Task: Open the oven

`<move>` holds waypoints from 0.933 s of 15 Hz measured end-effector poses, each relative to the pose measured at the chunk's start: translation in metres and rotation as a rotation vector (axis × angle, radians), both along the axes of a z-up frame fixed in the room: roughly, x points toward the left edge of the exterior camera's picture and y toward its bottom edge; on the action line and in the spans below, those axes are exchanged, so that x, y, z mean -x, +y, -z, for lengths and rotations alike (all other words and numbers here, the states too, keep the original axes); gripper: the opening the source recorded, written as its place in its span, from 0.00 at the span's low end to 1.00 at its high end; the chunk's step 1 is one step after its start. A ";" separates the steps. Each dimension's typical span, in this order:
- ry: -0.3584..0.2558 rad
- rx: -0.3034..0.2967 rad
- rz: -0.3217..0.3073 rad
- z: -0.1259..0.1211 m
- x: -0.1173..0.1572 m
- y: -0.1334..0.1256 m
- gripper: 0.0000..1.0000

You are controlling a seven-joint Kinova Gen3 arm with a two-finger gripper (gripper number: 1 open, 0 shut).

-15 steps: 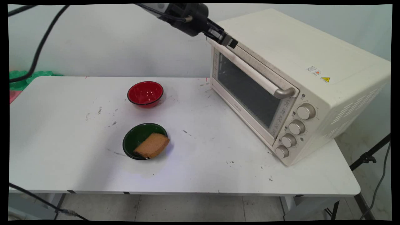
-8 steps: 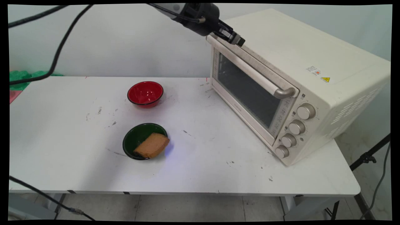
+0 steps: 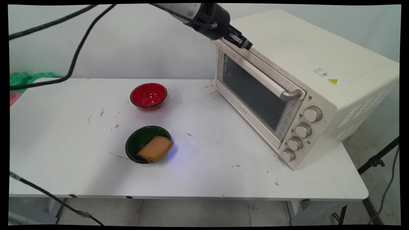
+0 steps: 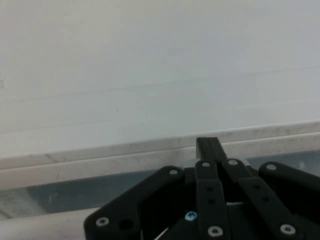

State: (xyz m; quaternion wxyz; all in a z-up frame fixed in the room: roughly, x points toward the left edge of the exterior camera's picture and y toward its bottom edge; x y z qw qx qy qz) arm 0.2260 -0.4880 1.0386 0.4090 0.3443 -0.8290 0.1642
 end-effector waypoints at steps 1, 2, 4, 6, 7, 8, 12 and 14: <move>-0.003 0.000 -0.001 0.001 0.000 -0.001 0.00; -0.006 -0.001 -0.004 0.002 0.001 -0.002 0.00; -0.015 -0.003 -0.009 0.006 0.002 -0.004 0.00; -0.020 -0.005 -0.012 0.008 0.003 -0.005 0.00; -0.023 -0.006 -0.015 0.009 0.003 -0.006 0.00; -0.027 -0.008 -0.017 0.011 0.003 -0.006 0.00; -0.039 -0.016 -0.023 0.017 0.004 -0.007 0.00; -0.044 -0.019 -0.024 0.019 0.005 -0.008 0.00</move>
